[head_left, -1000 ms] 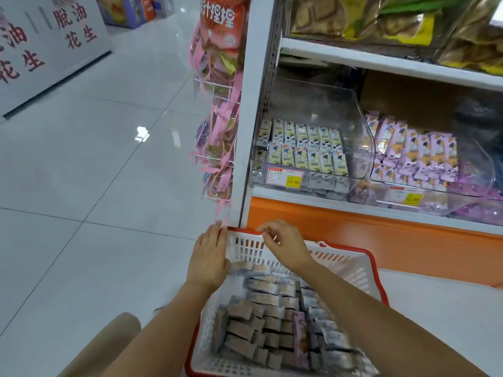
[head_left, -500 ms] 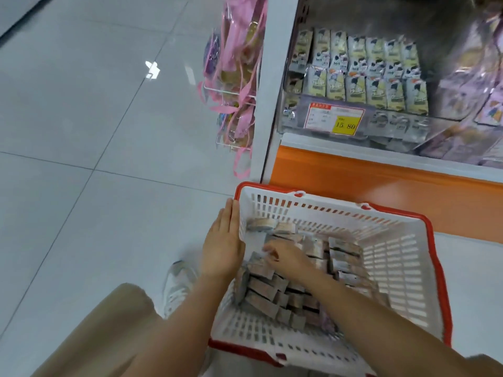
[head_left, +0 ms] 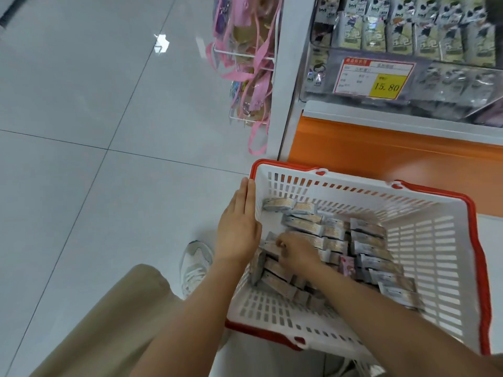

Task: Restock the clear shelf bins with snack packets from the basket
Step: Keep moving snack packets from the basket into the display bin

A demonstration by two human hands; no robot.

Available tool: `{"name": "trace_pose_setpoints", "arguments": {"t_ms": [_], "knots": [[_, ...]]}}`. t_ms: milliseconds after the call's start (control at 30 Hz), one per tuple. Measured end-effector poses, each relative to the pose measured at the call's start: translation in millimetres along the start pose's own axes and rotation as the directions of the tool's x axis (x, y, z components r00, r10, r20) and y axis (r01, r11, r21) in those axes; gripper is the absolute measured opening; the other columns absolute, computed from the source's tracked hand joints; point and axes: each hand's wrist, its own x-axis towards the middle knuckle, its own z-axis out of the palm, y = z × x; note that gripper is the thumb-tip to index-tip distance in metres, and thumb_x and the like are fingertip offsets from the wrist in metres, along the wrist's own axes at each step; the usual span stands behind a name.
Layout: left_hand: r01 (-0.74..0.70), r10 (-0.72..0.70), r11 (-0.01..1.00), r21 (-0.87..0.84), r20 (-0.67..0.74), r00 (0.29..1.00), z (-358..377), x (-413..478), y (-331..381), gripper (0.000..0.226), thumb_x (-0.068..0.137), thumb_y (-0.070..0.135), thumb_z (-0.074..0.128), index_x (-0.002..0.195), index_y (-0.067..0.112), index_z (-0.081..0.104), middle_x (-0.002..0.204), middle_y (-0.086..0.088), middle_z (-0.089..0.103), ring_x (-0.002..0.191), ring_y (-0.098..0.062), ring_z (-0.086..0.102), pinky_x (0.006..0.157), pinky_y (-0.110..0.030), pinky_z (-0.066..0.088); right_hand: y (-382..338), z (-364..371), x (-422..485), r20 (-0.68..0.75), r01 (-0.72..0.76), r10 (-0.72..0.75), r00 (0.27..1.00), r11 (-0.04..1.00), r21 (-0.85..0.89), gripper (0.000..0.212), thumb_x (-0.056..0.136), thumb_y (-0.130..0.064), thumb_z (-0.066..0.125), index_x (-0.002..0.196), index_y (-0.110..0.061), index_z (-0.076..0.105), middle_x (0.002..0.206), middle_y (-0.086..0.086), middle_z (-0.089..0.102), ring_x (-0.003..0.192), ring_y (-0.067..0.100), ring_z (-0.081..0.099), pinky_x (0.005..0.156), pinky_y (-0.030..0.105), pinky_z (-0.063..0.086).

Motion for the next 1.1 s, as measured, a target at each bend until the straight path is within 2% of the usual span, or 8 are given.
{"name": "trace_pose_setpoints", "arguments": {"t_ms": [400, 500, 633, 767, 867, 967, 1033, 1100], "knots": [[0.056, -0.059, 0.996, 0.064, 0.039, 0.998, -1.7, 0.7, 4.2, 0.082, 0.098, 0.02, 0.048, 0.155, 0.015, -0.011, 0.165, -0.003, -0.007, 0.151, -0.021, 0.012, 0.12, -0.036, 0.025, -12.7, -75.9, -31.2, -0.26, 0.073, 0.04, 0.965, 0.908, 0.412, 0.018, 0.09, -0.019, 0.059, 0.106, -0.014, 0.066, 0.101, 0.004, 0.068, 0.093, 0.017, 0.062, 0.085, 0.035, 0.051], [0.072, -0.078, 0.991, 0.113, 0.053, 0.996, -2.1, 0.8, 6.3, 0.082, 0.099, 0.024, 0.046, 0.155, 0.014, -0.013, 0.164, -0.003, -0.009, 0.151, -0.023, 0.007, 0.12, -0.036, 0.023, -20.5, -101.8, -45.5, -0.302, 0.093, 0.051, 0.952, 0.891, 0.444, 0.017, 0.09, -0.018, 0.059, 0.104, -0.015, 0.068, 0.098, -0.005, 0.068, 0.092, 0.009, 0.062, 0.082, 0.023, 0.048], [0.087, -0.099, 0.989, 0.118, 0.1, 0.99, -12.2, 1.3, 15.5, 0.071, 0.103, 0.029, 0.036, 0.156, 0.012, -0.008, 0.165, -0.005, -0.007, 0.152, -0.024, 0.0, 0.123, -0.038, 0.012, -30.2, -138.4, -61.2, -0.363, 0.152, 0.014, 0.932, 0.893, 0.423, 0.009, 0.093, -0.023, 0.059, 0.09, -0.019, 0.066, 0.081, -0.007, 0.064, 0.075, 0.005, 0.058, 0.068, 0.016, 0.043], [0.093, -0.113, 0.985, 0.143, 0.14, 0.984, -38.1, 14.5, 28.0, 0.058, 0.105, 0.036, 0.022, 0.156, 0.01, 0.013, 0.164, -0.008, 0.012, 0.151, -0.025, 0.003, 0.122, -0.038, 0.005, -40.9, -175.0, -77.9, -0.445, 0.216, 0.004, 0.895, 0.87, 0.442, 0.032, 0.096, -0.029, 0.057, 0.067, -0.016, 0.057, 0.055, -0.012, 0.044, 0.052, 0.002, 0.04, 0.056, 0.023, 0.031], [0.105, -0.074, 0.979, -0.174, 0.173, 0.982, -66.7, 27.4, 44.8, 0.054, 0.104, 0.04, 0.019, 0.141, 0.015, 0.049, 0.141, -0.009, 0.053, 0.131, -0.027, 0.045, 0.11, -0.038, 0.033, -52.9, -201.2, -92.2, -0.511, 0.273, 0.001, 0.86, 0.845, 0.46, 0.049, 0.097, -0.032, 0.057, 0.053, -0.023, 0.039, 0.045, -0.011, 0.033, 0.046, 0.005, 0.032, 0.056, 0.027, 0.028], [0.254, -0.012, 0.7, -0.668, 0.344, 0.939, -94.3, 28.0, 72.2, 0.044, 0.105, 0.042, 0.033, 0.128, 0.018, 0.061, 0.121, -0.004, 0.065, 0.109, -0.021, 0.059, 0.102, -0.04, 0.043, -63.6, -219.9, -104.0, -0.554, 0.325, 0.03, 0.832, 0.783, 0.53, 0.053, 0.095, -0.041, 0.058, 0.055, -0.011, 0.043, 0.052, 0.001, 0.041, 0.052, 0.014, 0.038, 0.058, 0.033, 0.035], [0.232, 0.07, 0.605, -0.761, 0.34, 0.938, -107.4, 24.7, 86.4, 0.037, 0.104, 0.037, 0.042, 0.122, 0.014, 0.064, 0.109, -0.005, 0.069, 0.098, -0.019, 0.062, 0.098, -0.04, 0.047, -72.1, -229.3, -111.9, -0.569, 0.341, 0.068, 0.82, 0.74, 0.58, 0.051, 0.092, -0.048, 0.06, 0.07, -0.002, 0.06, 0.069, 0.018, 0.059, 0.062, 0.018, 0.052, 0.063, 0.042, 0.048], [0.202, 0.078, 0.544, -0.814, 0.289, 0.954, -117.8, 22.5, 98.1, 0.034, 0.104, 0.035, 0.045, 0.118, 0.012, 0.066, 0.103, -0.004, 0.071, 0.097, -0.021, 0.065, 0.096, -0.042, 0.05, -80.3, -240.2, -121.8, -0.587, 0.381, 0.105, 0.803, 0.668, 0.64, 0.044, 0.091, -0.05, 0.061, 0.094, -0.006, 0.064, 0.081, 0.015, 0.066, 0.07, 0.015, 0.059, 0.069, 0.038, 0.052]]}}
